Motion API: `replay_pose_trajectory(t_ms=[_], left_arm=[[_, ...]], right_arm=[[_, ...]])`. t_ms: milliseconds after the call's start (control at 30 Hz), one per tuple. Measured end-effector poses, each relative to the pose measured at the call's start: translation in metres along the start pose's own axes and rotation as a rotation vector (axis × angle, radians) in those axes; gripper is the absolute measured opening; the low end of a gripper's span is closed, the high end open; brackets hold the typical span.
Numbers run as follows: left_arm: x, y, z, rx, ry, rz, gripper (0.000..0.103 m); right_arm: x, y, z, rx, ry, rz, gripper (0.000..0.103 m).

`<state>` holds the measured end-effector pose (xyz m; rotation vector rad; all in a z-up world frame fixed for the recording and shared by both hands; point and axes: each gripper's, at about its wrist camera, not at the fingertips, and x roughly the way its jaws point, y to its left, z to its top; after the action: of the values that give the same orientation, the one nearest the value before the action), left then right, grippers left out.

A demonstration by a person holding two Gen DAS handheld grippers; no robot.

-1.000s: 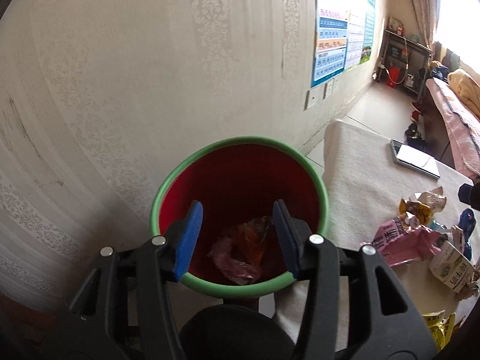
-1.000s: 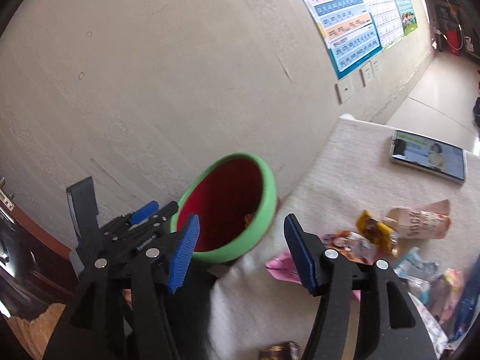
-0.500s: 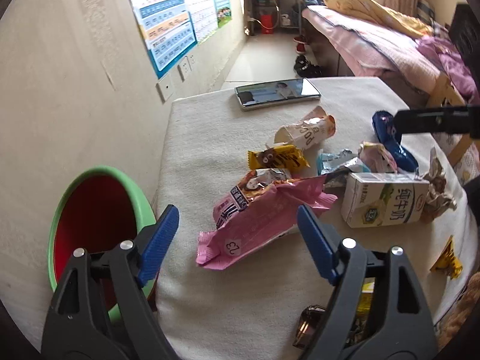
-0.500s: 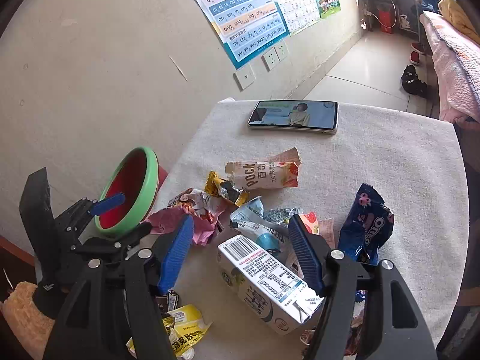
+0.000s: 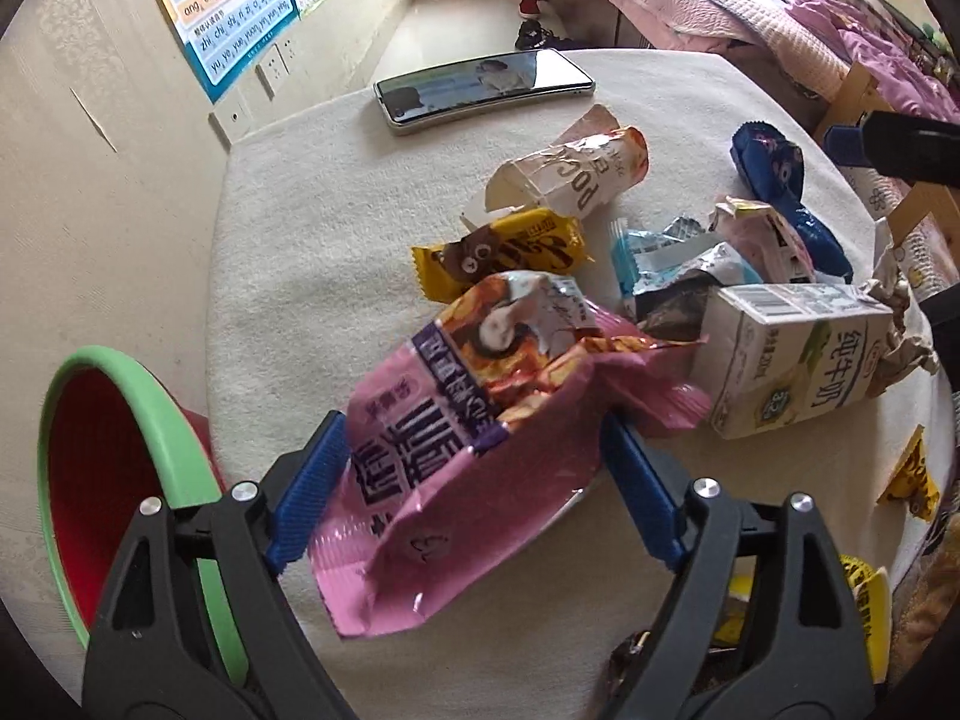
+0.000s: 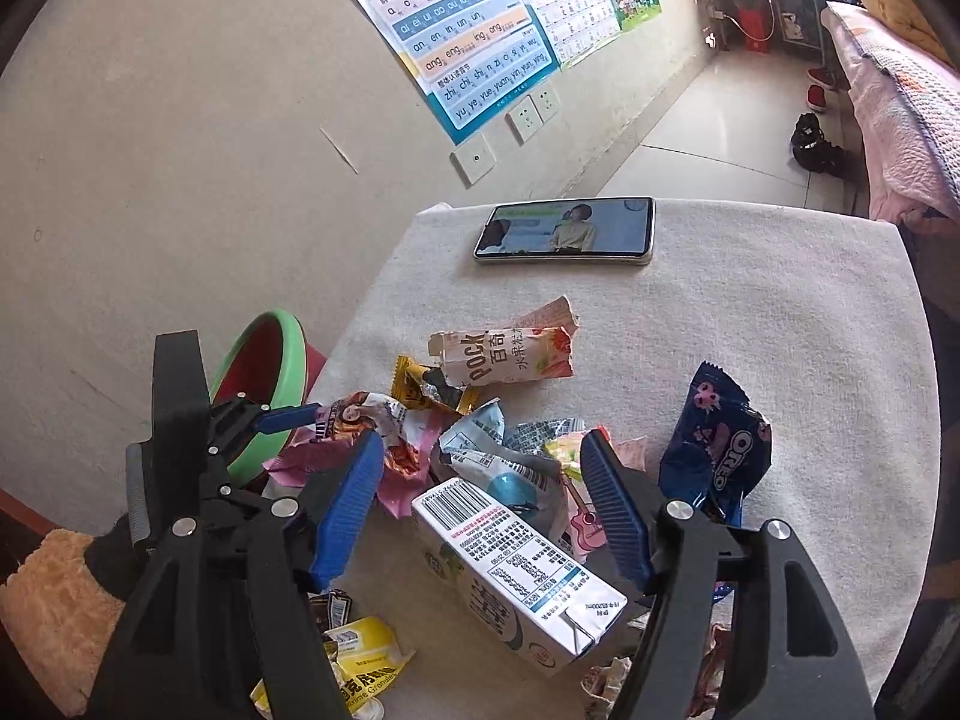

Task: Collect trash
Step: 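Grasp the pink snack bag with the left gripper while the right gripper grasps the blue Oreo wrapper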

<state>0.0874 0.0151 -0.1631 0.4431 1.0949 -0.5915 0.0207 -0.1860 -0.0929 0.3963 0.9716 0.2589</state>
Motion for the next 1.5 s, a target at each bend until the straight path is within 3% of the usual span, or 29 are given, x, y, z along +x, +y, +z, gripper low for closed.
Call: replay_pose_trajectory(t_ms=[67,133,233,333,500,800,1067,1167,1267,1333,1500], left_arm=[[0.000,0.001,0.000,-0.020,0.005,-0.013,0.078],[-0.001,0.002,-0.001,-0.046,0.006,-0.028,0.064],[-0.004,0.004,-0.007,-0.099,0.012,-0.063,0.053],[-0.009,0.006,-0.016,-0.152,0.007,-0.064,0.050],[-0.023,0.010,-0.033,-0.259,-0.001,-0.060,0.049],[-0.031,0.021,-0.059,-0.401,0.003,-0.061,0.050],[-0.032,0.022,-0.068,-0.414,0.011,-0.062,0.052],[-0.030,0.020,-0.068,-0.406,0.012,-0.060,0.053],[-0.029,0.018,-0.067,-0.403,0.012,-0.062,0.054],[-0.028,0.019,-0.067,-0.403,0.012,-0.062,0.055],[-0.029,0.020,-0.068,-0.408,0.008,-0.065,0.057]], right_arm=[[-0.002,-0.004,0.002,0.010,-0.008,-0.005,0.066],[-0.008,-0.013,0.004,0.034,-0.026,-0.018,0.066],[-0.019,-0.034,0.008,0.106,-0.064,-0.051,0.067],[-0.028,-0.056,0.008,0.190,-0.081,-0.084,0.067],[-0.021,-0.072,0.002,0.259,-0.028,-0.125,0.067],[0.001,-0.064,-0.010,0.180,0.069,-0.194,0.070],[0.025,-0.068,-0.028,0.122,0.215,-0.283,0.070],[0.029,-0.068,-0.030,0.119,0.216,-0.275,0.070],[0.027,-0.072,-0.029,0.138,0.204,-0.285,0.064],[0.027,-0.075,-0.030,0.149,0.209,-0.289,0.050],[0.034,-0.072,-0.030,0.138,0.222,-0.288,0.046]])
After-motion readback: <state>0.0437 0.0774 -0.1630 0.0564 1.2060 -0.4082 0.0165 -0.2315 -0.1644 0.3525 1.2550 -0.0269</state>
